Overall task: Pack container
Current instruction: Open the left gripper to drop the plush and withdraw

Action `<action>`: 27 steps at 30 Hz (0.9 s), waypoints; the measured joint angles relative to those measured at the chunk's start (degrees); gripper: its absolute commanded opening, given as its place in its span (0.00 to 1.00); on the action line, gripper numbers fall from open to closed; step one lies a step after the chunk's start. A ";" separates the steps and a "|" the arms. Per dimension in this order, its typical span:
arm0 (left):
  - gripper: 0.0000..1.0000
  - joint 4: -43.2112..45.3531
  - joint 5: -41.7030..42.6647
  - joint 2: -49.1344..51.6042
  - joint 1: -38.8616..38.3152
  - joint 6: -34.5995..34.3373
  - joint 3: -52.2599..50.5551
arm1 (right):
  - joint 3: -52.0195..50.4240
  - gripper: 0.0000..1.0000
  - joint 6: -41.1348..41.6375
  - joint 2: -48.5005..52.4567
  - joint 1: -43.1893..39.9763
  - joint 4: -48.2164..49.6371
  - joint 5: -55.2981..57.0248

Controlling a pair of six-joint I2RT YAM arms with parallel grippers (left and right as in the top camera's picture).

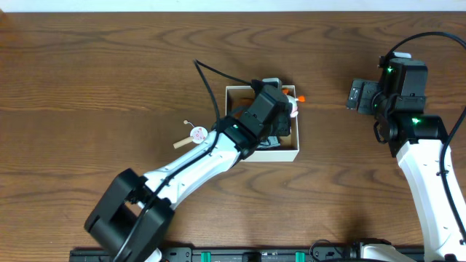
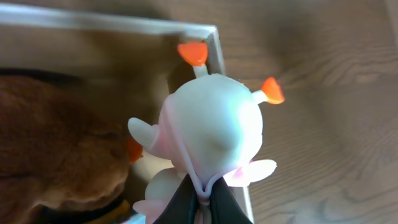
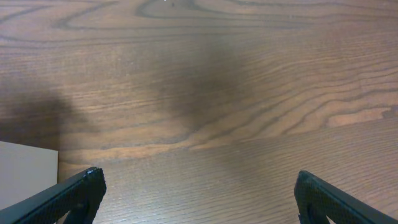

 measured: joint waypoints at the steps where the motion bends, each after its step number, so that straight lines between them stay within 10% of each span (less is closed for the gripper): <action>1: 0.07 0.17 0.00 0.52 0.00 -0.17 0.00 | 0.00 0.99 0.00 0.00 0.00 0.02 0.00; 4: 0.41 0.37 0.00 0.90 0.04 -0.39 0.00 | 0.00 0.99 0.00 0.00 0.00 0.00 0.00; 10: 0.57 0.83 -0.02 0.90 0.04 -0.52 0.00 | 0.00 0.99 0.00 0.00 0.00 0.00 0.00; 27: 0.57 -5.88 0.00 -9.16 5.86 10.82 0.02 | 0.00 0.99 0.00 0.00 0.00 0.07 0.00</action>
